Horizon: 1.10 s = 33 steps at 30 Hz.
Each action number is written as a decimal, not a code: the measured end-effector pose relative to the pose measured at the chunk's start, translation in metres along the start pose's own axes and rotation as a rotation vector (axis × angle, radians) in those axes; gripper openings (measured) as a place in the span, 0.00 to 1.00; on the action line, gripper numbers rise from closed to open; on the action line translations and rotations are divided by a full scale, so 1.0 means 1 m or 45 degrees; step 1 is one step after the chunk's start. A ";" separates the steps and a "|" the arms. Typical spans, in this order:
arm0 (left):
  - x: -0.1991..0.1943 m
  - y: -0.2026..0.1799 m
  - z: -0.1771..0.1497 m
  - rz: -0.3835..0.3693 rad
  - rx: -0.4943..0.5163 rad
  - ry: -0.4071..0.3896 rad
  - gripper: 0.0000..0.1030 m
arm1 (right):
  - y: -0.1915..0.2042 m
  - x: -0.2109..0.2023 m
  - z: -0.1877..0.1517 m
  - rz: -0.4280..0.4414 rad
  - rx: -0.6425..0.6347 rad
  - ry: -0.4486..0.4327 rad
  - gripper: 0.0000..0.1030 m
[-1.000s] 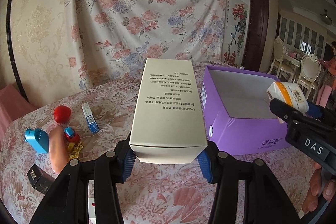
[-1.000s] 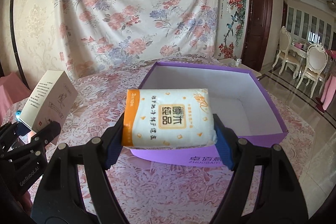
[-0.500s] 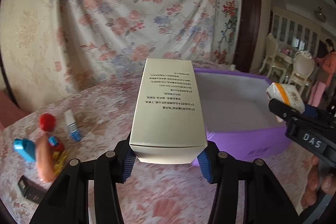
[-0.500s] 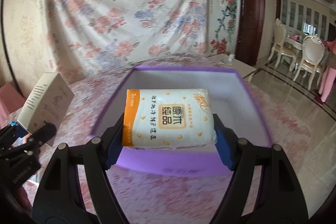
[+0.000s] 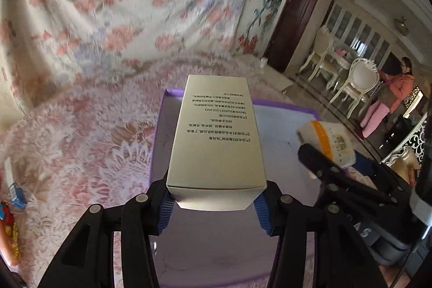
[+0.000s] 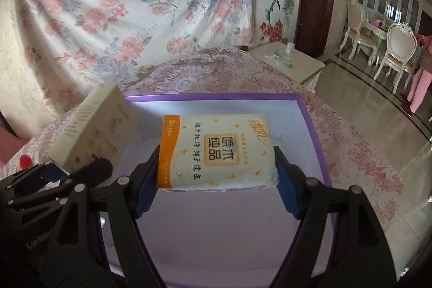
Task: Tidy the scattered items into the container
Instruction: 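Lower the tissue pack into the purple box with the right gripper while the left releases the white box inside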
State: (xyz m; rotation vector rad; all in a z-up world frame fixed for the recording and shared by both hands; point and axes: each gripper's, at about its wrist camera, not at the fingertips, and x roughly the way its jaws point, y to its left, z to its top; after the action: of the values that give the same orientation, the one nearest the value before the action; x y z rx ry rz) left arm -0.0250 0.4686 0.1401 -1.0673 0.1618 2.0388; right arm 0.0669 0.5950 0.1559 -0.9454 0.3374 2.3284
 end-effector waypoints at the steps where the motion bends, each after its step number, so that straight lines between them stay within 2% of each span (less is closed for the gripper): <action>1: 0.007 0.000 0.003 0.002 -0.005 0.022 0.50 | -0.002 0.006 0.004 -0.008 -0.004 0.018 0.75; 6: 0.038 -0.005 0.012 0.043 0.014 0.115 0.50 | -0.011 0.033 0.020 -0.043 -0.035 0.106 0.75; 10: 0.062 -0.010 0.016 0.053 0.022 0.212 0.50 | -0.015 0.064 0.025 -0.058 -0.088 0.225 0.75; 13: 0.074 -0.011 0.018 0.095 0.038 0.248 0.50 | -0.014 0.089 0.019 -0.015 -0.123 0.326 0.75; 17: 0.084 -0.012 0.021 0.163 0.060 0.256 0.50 | -0.017 0.106 0.015 0.027 -0.106 0.402 0.75; 25: 0.088 -0.012 0.024 0.259 0.062 0.235 0.50 | -0.021 0.101 0.017 0.034 -0.081 0.393 0.75; 33: 0.096 -0.007 0.029 0.359 0.038 0.217 0.51 | -0.017 0.109 0.025 0.092 -0.085 0.394 0.76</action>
State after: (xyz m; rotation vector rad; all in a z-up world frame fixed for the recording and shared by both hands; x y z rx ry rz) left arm -0.0683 0.5434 0.0893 -1.2576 0.4519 2.1825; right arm 0.0021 0.6667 0.0976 -1.3514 0.4257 2.2682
